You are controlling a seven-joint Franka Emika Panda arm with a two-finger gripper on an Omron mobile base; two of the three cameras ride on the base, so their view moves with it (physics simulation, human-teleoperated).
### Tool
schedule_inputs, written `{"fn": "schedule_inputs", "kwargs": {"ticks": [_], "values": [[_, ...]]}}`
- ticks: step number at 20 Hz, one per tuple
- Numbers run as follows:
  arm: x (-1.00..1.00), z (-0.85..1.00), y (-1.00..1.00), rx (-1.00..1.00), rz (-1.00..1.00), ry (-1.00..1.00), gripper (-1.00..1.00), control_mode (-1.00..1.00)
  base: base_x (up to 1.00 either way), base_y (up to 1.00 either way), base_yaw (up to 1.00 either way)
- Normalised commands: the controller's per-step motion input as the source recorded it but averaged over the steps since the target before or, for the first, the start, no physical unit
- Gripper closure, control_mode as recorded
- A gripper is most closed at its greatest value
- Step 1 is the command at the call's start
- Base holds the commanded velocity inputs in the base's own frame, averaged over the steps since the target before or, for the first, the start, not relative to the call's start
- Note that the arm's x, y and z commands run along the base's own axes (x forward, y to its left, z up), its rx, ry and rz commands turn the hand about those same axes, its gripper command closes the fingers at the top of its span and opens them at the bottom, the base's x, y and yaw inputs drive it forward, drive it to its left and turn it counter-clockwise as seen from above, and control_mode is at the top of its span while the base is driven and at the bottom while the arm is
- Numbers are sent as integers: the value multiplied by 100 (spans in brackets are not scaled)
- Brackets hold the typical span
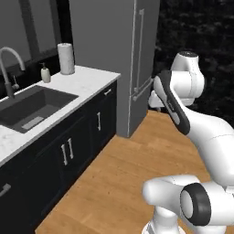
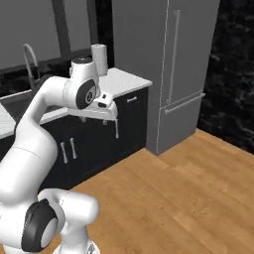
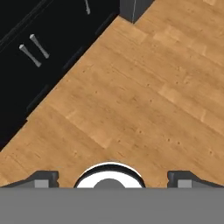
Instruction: Navigate to the dishwasher.
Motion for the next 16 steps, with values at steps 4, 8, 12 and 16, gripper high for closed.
{"fn": "schedule_inputs", "kwargs": {"ticks": [4, 8, 12, 16], "values": [[0, 0, 0, 0, 0, 0, -100, 100, -43, 46, 75], [0, 0, 0, 0, 0, 0, -100, 100, -44, 48, 74], [0, 0, 0, 0, 0, 0, -100, 100, -42, 51, 74], [0, 0, 0, 0, 0, 0, -100, 100, -36, 62, 74]]}}
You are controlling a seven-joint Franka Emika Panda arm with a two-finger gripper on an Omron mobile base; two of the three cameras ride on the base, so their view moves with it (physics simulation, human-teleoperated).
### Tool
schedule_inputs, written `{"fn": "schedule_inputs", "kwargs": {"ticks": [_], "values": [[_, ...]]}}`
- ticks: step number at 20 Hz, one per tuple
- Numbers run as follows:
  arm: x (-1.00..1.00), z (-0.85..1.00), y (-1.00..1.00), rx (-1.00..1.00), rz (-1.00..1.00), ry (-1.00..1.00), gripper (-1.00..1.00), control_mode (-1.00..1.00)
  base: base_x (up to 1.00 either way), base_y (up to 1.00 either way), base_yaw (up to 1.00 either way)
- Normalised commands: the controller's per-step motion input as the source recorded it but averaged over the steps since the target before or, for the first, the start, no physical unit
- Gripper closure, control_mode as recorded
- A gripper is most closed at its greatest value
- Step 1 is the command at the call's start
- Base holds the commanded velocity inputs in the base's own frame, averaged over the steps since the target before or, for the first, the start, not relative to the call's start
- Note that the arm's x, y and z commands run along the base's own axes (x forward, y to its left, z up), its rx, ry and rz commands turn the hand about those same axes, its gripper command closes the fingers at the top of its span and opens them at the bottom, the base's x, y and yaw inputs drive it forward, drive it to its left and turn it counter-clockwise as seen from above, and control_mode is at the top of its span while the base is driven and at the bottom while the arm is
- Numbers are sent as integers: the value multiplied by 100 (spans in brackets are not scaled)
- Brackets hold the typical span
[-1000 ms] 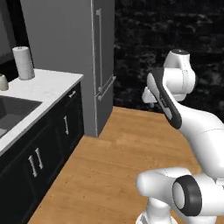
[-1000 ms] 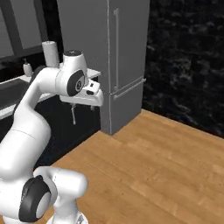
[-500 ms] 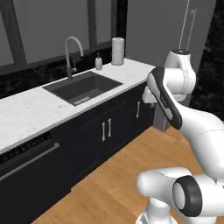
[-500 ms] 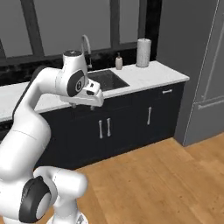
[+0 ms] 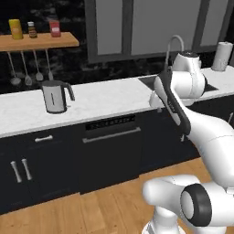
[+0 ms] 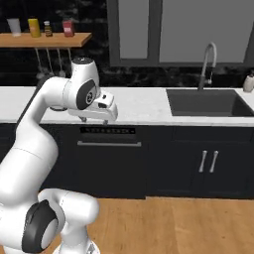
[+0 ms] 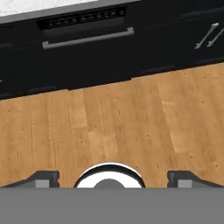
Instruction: Navigate to the dishwasher.
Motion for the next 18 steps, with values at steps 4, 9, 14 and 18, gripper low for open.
{"fn": "schedule_inputs", "kwargs": {"ticks": [4, 9, 14, 18], "values": [[0, 0, 0, 0, 0, 0, -100, 100, -26, 49, 70], [0, 0, 0, 0, 0, 0, -100, 100, 3, -12, 9], [0, 0, 0, 0, 0, 0, -100, 100, 1, -96, 1], [0, 0, 0, 0, 0, 0, -100, 100, 0, -13, 0]]}}
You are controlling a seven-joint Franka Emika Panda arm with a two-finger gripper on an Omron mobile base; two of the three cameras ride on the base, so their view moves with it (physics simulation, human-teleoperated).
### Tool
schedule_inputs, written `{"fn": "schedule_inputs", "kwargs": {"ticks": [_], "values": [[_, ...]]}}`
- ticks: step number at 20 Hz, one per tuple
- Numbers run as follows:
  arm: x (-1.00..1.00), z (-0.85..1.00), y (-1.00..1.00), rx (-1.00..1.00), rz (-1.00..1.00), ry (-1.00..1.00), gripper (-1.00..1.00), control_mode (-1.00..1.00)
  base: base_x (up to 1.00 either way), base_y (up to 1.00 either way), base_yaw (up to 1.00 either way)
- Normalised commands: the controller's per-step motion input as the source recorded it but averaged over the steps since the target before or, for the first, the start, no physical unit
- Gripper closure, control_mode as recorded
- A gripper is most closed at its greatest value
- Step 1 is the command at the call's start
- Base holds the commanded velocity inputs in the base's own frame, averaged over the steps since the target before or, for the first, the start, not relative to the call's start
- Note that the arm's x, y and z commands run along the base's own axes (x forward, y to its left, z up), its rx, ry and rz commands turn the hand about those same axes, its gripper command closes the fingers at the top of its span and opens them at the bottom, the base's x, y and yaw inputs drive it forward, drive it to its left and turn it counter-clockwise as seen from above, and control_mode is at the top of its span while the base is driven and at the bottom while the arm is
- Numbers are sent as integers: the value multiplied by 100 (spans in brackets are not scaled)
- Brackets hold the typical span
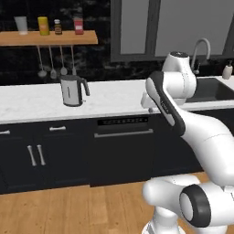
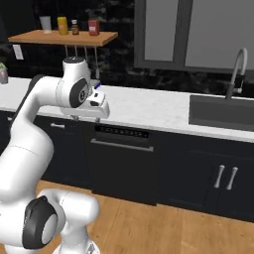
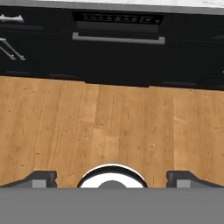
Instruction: Navigate to the dishwasher.
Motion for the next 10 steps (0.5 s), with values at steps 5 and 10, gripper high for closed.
{"fn": "schedule_inputs", "kwargs": {"ticks": [5, 10], "values": [[0, 0, 0, 0, 0, 0, -100, 100, 61, -11, 0], [0, 0, 0, 0, 0, 0, -100, 100, 59, -6, 0]]}}
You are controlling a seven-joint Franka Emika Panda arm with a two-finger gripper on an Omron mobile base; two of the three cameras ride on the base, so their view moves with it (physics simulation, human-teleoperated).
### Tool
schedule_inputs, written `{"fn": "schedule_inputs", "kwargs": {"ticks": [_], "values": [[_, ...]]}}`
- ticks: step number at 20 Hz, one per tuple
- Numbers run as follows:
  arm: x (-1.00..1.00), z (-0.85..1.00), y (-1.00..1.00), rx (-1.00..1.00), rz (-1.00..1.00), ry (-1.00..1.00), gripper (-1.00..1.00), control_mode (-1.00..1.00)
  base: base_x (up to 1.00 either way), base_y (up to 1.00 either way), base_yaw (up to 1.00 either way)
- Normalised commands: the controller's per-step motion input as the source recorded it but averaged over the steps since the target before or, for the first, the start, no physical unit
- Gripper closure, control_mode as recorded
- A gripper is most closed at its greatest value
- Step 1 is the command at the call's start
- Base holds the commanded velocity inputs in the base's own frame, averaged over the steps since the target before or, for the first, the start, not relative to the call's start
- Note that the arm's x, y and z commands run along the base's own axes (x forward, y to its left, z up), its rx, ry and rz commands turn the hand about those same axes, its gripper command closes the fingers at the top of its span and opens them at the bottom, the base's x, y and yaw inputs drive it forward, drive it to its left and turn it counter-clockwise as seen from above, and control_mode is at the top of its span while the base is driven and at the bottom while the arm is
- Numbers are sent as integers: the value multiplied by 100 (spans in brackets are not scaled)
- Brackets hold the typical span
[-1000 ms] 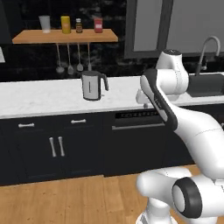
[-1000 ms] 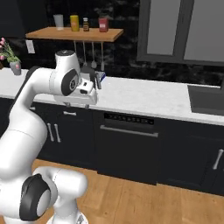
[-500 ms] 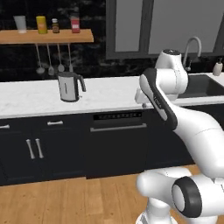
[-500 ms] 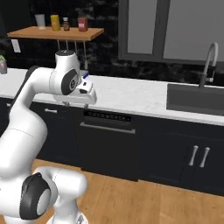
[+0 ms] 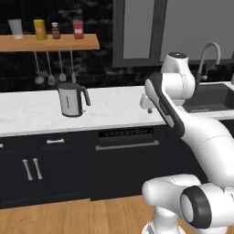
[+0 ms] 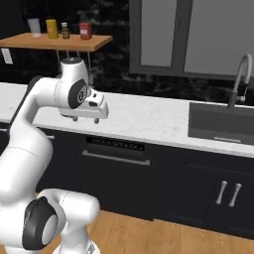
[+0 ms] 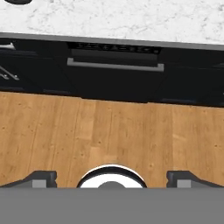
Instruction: Navigate to the dishwasher.
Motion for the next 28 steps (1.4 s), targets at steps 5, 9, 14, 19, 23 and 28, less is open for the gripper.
{"fn": "schedule_inputs", "kwargs": {"ticks": [5, 9, 14, 19, 23, 28], "values": [[0, 0, 0, 0, 0, 0, -100, 100, 61, -1, 0], [0, 0, 0, 0, 0, 0, -100, 100, 62, 0, 0], [0, 0, 0, 0, 0, 0, -100, 100, 44, 0, 0], [0, 0, 0, 0, 0, 0, -100, 100, 55, 0, 0], [0, 0, 0, 0, 0, 0, -100, 100, 44, 0, 0], [0, 0, 0, 0, 0, 0, -100, 100, 40, 0, 0]]}}
